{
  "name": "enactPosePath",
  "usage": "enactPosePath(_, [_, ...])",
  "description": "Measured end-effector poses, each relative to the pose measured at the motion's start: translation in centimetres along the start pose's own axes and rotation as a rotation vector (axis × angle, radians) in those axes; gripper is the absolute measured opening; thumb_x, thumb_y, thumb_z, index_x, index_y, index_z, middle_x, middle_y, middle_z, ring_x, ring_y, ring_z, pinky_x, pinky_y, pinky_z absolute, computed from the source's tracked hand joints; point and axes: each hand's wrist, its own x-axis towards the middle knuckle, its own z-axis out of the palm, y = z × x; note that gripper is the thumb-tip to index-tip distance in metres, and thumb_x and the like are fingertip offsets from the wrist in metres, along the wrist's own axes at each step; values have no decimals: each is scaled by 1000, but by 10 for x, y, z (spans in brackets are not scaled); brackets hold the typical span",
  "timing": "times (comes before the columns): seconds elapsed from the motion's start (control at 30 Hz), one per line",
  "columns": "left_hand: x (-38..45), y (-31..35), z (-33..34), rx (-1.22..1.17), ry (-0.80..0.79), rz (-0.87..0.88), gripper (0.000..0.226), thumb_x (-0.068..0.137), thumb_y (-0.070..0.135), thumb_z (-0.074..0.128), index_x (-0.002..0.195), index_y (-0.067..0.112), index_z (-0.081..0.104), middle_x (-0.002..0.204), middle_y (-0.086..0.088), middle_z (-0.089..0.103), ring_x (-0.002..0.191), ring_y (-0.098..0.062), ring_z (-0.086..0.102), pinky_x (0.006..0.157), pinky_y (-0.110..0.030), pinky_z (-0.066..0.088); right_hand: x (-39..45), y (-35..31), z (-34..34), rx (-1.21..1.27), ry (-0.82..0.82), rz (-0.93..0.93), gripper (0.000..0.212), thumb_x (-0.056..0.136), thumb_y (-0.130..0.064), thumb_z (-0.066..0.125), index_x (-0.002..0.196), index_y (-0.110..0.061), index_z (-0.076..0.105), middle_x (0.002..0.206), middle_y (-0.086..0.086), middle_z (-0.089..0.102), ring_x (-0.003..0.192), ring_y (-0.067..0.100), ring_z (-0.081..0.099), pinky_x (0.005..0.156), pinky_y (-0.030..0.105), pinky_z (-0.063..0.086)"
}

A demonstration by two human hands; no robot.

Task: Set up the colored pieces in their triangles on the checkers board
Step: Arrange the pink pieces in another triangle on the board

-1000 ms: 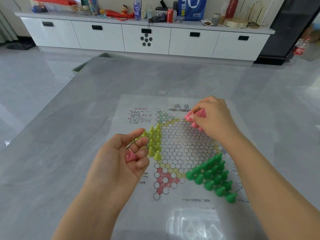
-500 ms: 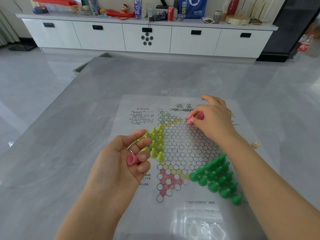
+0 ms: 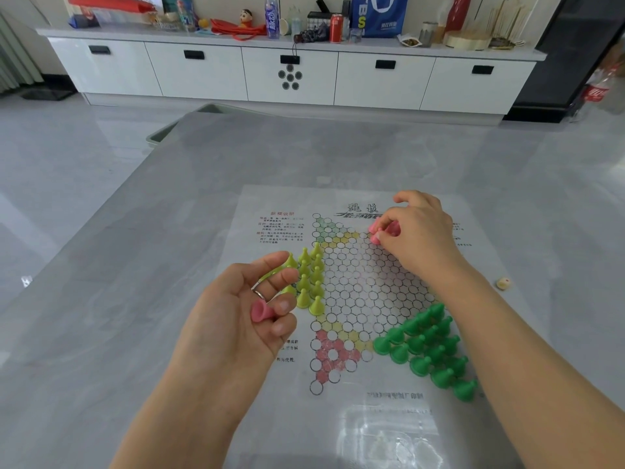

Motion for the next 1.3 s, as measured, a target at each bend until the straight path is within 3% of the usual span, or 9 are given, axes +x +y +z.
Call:
enactPosePath(0.23, [0, 1, 0, -7, 0, -5, 22, 79, 8, 45, 93, 5, 62, 62, -5, 60, 36, -10, 37, 32, -18, 32, -2, 1, -2, 19, -31, -3, 6, 77, -27, 68, 83, -25, 68, 121, 2, 52, 121, 22, 39, 97, 41, 31])
enactPosePath(0.33, [-1, 0, 0, -51, -8, 0, 22, 81, 6, 44, 93, 3, 62, 63, -7, 60, 38, -10, 42, 34, -19, 37, -2, -3, -16, 198, 17, 8, 7, 78, -18, 66, 80, -24, 63, 114, -4, 48, 87, 15, 62, 84, 39, 50])
enactPosePath(0.4, [1, -1, 0, -93, -22, 4, 22, 79, 6, 46, 93, 1, 62, 66, -10, 63, 48, -14, 54, 43, -22, 48, -6, -13, -33, 377, -8, -24, 6, 82, -18, 63, 82, -24, 63, 113, -10, 45, 56, 4, 63, 56, 14, 51])
enactPosePath(0.5, [2, -2, 2, -165, -29, -1, 29, 69, 8, 53, 94, -1, 63, 75, -17, 68, 74, -26, 69, 68, -34, 56, -15, -39, -59, 535, -240, -225, 8, 80, -28, 62, 80, -36, 65, 97, -20, 60, 68, -8, 61, 55, 3, 44])
enactPosePath(0.7, [-2, -2, 8, -263, -162, -44, 46, 84, 21, 43, 122, -3, 51, 117, -26, 60, 103, -30, 60, 94, -33, 44, -37, -80, -65, 483, -621, -505, 15, 78, -25, 68, 92, -29, 71, 79, -13, 65, 72, -1, 59, 68, 16, 50])
enactPosePath(0.9, [-2, 0, 3, -266, -189, -21, 47, 77, 26, 47, 117, 2, 55, 99, -15, 56, 94, -24, 52, 68, -26, 38, -43, -89, -58, 366, -594, -594, 18, 77, -23, 69, 96, -25, 69, 81, -10, 57, 72, 0, 50, 65, 15, 41])
enactPosePath(1.0, [1, -1, 2, -202, -235, 18, 38, 77, 20, 54, 110, 2, 58, 98, -14, 57, 96, -22, 58, 67, -25, 48, -45, -93, -57, 364, -571, -625, 12, 79, -20, 68, 91, -21, 69, 79, -16, 53, 74, -4, 50, 68, 11, 40])
enactPosePath(1.13, [7, -5, 1, -107, -256, 79, 40, 85, 11, 46, 122, -3, 53, 119, -20, 56, 122, -29, 51, 93, -31, 49, -45, -94, -58, 382, -535, -624, 8, 79, -17, 67, 87, -17, 69, 77, -20, 50, 73, -6, 49, 70, 9, 41])
enactPosePath(1.3, [8, -10, -1, 10, -240, 139, 28, 81, 15, 50, 99, 4, 68, 103, -14, 67, 96, -21, 66, 79, -31, 56, -46, -91, -59, 463, -502, -540, 5, 80, -15, 65, 83, -15, 67, 75, -12, 61, 69, -2, 53, 65, 11, 43])
